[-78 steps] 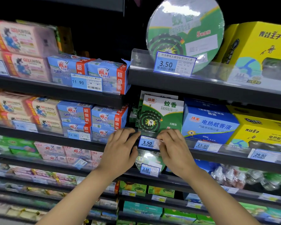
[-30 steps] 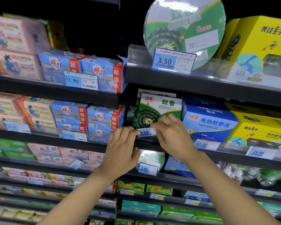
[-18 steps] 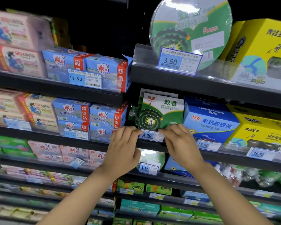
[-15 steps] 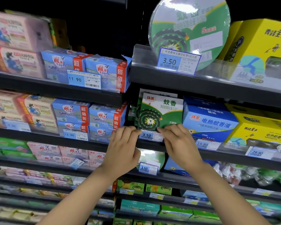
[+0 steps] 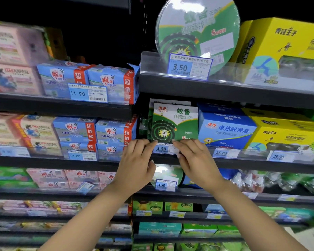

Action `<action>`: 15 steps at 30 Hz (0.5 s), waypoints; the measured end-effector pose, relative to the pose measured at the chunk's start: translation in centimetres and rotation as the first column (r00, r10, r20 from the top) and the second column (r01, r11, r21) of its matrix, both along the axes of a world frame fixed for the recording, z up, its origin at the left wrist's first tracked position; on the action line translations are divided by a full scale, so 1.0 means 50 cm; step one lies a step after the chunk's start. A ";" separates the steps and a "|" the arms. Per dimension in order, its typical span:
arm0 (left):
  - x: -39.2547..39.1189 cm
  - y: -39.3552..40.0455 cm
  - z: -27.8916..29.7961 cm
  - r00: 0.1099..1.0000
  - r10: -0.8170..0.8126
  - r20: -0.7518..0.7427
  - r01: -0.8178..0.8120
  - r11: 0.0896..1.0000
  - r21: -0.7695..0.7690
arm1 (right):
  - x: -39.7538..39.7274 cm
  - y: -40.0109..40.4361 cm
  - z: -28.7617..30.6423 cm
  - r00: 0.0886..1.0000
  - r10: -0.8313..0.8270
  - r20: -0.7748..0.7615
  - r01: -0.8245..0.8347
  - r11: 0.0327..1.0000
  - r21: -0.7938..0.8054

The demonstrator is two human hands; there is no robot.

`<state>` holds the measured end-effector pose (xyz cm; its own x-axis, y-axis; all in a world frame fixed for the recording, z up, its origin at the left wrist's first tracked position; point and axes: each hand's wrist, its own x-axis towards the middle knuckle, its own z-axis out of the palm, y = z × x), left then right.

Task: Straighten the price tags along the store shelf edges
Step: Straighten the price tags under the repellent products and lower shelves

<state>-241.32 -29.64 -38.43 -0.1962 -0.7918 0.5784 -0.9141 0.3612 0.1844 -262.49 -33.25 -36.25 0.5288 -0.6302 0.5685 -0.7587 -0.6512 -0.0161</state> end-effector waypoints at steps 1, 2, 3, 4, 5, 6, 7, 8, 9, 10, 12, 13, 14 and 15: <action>0.006 -0.001 0.004 1.000 -0.027 0.010 0.027 1.000 0.009 | -0.005 0.003 0.000 1.000 -0.023 0.003 0.023 1.000 -0.006; 0.013 0.000 0.008 0.998 -0.053 0.025 0.053 0.998 0.014 | -0.012 0.007 0.001 0.999 -0.045 0.012 0.045 0.999 -0.015; 0.021 0.000 0.012 0.996 -0.076 0.040 0.075 0.997 0.019 | -0.020 0.011 0.002 0.998 -0.064 0.029 0.065 0.998 -0.025; 0.027 0.002 0.016 0.994 -0.091 0.053 0.090 0.996 0.018 | -0.029 0.016 0.002 0.996 -0.081 0.050 0.082 0.996 -0.034; 0.032 0.004 0.019 0.993 -0.099 0.059 0.098 0.995 0.016 | -0.040 0.021 0.002 0.993 -0.096 0.072 0.099 0.994 -0.041; 0.035 0.007 0.023 0.993 -0.103 0.058 0.102 0.995 0.016 | -0.051 0.028 0.002 0.989 -0.113 0.091 0.118 0.992 -0.047; 0.036 0.010 0.026 0.993 -0.107 0.052 0.107 0.994 0.017 | -0.063 0.033 0.000 0.986 -0.133 0.104 0.139 0.989 -0.051; 0.034 0.013 0.029 0.992 -0.114 0.044 0.113 0.993 0.020 | -0.076 0.040 -0.004 0.982 -0.156 0.110 0.162 0.985 -0.052; 0.029 0.016 0.030 0.991 -0.126 0.036 0.125 0.992 0.027 | -0.089 0.047 -0.009 0.977 -0.181 0.109 0.187 0.981 -0.049; 0.022 0.020 0.031 0.989 -0.145 0.029 0.144 0.989 0.039 | -0.104 0.055 -0.016 0.973 -0.208 0.104 0.213 0.976 -0.044; 0.004 0.024 0.028 0.980 -0.195 0.026 0.193 0.979 0.066 | -0.131 0.071 -0.028 0.958 -0.273 0.089 0.276 0.961 -0.019; -0.007 0.024 0.025 0.975 -0.219 0.033 0.216 0.973 0.076 | -0.143 0.080 -0.034 0.948 -0.309 0.083 0.310 0.951 0.000; -0.019 0.023 0.023 0.970 -0.239 0.044 0.235 0.968 0.085 | -0.154 0.087 -0.041 0.937 -0.339 0.079 0.339 0.941 0.020; -0.031 0.022 0.020 0.965 -0.256 0.058 0.251 0.964 0.091 | -0.164 0.095 -0.047 0.928 -0.365 0.078 0.363 0.931 0.039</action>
<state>-242.87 -28.55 -37.41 -0.4338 -0.7551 0.4916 -0.8060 0.5691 0.1629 -270.71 -28.50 -38.61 0.2126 -0.7840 0.5832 -0.9388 -0.3294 -0.1006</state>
